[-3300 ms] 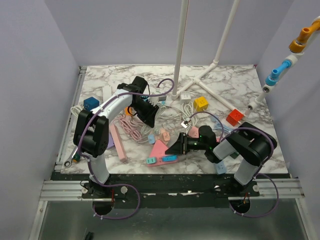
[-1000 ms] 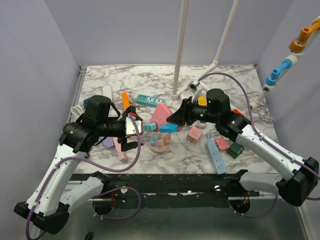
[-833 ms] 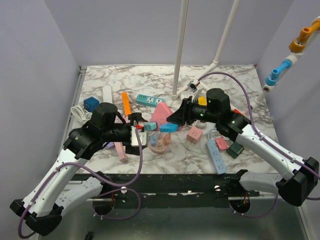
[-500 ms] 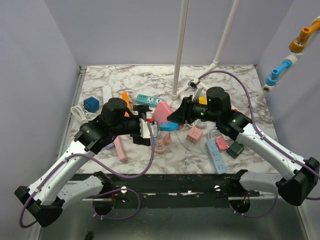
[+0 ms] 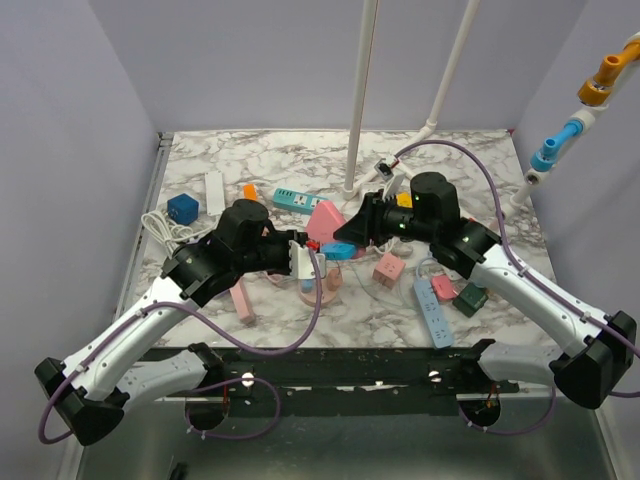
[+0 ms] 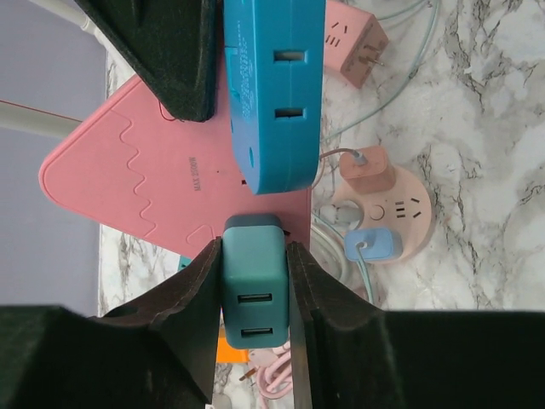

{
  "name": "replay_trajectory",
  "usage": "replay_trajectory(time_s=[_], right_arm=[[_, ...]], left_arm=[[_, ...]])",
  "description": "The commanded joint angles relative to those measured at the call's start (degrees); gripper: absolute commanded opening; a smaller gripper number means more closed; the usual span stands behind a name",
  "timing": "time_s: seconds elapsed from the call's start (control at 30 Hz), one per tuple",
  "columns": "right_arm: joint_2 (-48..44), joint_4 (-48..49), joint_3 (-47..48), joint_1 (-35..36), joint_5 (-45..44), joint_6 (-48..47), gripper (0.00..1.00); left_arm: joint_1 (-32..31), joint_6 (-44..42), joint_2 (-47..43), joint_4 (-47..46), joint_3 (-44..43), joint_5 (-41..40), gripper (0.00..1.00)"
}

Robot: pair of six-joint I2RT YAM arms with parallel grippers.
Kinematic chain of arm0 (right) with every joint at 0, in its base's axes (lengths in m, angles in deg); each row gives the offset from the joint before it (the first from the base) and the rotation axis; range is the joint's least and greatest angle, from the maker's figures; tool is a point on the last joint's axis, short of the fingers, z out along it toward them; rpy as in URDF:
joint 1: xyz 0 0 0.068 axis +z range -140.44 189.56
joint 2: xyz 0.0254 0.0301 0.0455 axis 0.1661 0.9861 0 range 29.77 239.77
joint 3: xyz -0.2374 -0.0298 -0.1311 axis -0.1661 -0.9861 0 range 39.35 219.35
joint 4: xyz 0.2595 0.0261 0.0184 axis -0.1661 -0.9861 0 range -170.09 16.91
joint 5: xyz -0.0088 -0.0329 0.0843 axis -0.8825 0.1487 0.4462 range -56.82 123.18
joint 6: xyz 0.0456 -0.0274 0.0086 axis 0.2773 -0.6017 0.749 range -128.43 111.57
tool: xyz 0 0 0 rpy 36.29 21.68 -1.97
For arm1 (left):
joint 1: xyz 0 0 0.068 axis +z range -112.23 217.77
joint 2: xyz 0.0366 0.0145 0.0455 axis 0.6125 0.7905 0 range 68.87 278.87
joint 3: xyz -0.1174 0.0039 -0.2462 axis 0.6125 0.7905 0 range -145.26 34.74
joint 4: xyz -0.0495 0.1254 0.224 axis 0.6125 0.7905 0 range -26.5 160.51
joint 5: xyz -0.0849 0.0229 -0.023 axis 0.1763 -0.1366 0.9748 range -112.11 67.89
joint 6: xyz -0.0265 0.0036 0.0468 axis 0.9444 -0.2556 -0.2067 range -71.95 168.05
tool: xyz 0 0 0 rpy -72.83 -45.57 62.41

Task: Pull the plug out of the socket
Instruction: Remove the plug from the socket.

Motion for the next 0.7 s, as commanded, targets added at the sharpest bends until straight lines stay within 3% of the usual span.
replay_trajectory(time_s=[0.0, 0.07, 0.1, 0.67], right_arm=[[-0.15, 2.72, 2.63, 0.28, 0.28, 0.22, 0.05], [0.13, 2.14, 2.67, 0.29, -1.16, -0.39, 0.04], [0.42, 1.3, 2.71, 0.32, -2.54, -0.92, 0.02], [2.55, -1.23, -3.39, 0.31, -21.07, -8.56, 0.01]], left_arm=[[-0.65, -0.23, 2.07, 1.07, -1.49, -4.33, 0.13], [-0.82, 0.29, 2.64, 1.44, -2.33, -5.47, 0.01], [-0.83, 0.7, 2.78, 1.59, -2.78, -6.01, 0.0], [0.63, 5.0, -6.98, 6.13, -5.98, -9.53, 0.0]])
